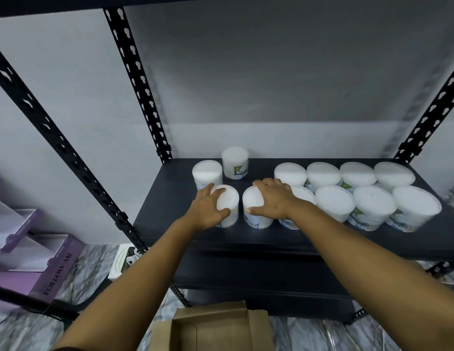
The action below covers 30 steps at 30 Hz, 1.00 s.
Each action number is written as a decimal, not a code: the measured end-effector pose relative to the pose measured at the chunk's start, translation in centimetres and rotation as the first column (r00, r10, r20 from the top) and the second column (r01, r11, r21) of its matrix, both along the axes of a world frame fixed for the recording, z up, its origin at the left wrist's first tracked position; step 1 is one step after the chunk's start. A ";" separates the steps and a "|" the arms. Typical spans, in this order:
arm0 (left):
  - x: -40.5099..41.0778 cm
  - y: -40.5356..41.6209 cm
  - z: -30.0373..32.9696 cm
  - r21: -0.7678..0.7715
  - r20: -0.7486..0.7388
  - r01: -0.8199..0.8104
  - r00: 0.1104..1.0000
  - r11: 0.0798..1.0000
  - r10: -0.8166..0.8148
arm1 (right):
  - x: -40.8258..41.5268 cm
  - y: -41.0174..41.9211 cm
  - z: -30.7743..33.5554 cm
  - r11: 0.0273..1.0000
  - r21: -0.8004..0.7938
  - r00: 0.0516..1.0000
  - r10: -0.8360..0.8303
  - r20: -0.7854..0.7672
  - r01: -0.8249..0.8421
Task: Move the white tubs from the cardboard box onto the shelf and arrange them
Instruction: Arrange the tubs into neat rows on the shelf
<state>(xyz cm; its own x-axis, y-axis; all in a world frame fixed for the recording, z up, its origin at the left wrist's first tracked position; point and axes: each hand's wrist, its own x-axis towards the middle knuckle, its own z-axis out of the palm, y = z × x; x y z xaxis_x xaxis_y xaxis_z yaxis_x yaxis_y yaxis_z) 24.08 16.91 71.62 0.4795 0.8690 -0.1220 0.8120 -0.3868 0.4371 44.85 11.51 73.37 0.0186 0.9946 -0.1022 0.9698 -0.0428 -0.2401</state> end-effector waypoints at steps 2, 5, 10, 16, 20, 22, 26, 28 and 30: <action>0.0 -0.1 0.0 0.012 -0.020 -0.016 1.000 1.000 0.016 | -0.1 0.0 -0.1 1.000 -0.001 1.000 0.003 -0.005 -0.003; 0.2 -0.4 0.0 0.046 -0.044 -0.057 0.997 0.997 0.059 | -0.1 -0.2 0.2 0.998 -0.033 0.995 0.056 -0.087 -0.059; 0.5 -0.9 0.2 0.127 -0.108 -0.107 0.987 0.986 0.121 | -0.1 -0.4 0.2 0.999 -0.023 0.996 0.043 -0.079 -0.045; -0.4 -0.7 0.6 0.154 -0.118 -0.085 0.988 0.984 0.103 | -0.1 -0.5 0.3 0.998 -0.042 0.988 0.048 -0.145 -0.055; -1.2 -0.1 0.1 -0.011 0.017 0.036 0.999 0.999 -0.035 | 0.0 -0.5 0.1 0.999 -0.034 0.995 0.011 -0.104 -0.015; -1.2 0.0 -0.1 -0.053 0.013 0.058 0.998 0.997 -0.057 | 0.0 -0.5 0.1 0.999 -0.048 0.994 0.007 -0.105 -0.012; -1.0 0.1 -0.3 -0.004 0.005 0.002 1.000 1.000 -0.002 | 0.0 -0.4 0.4 0.996 -0.071 0.987 0.040 -0.155 -0.051; -0.7 -0.1 -0.1 0.016 0.012 -0.033 0.999 0.999 0.033 | -0.1 -0.5 0.4 0.997 -0.058 0.988 0.031 -0.149 -0.040; -0.5 -0.3 0.2 0.050 0.004 -0.067 0.998 0.997 0.067 | -0.1 -0.5 0.3 0.999 -0.054 0.992 0.002 -0.124 -0.008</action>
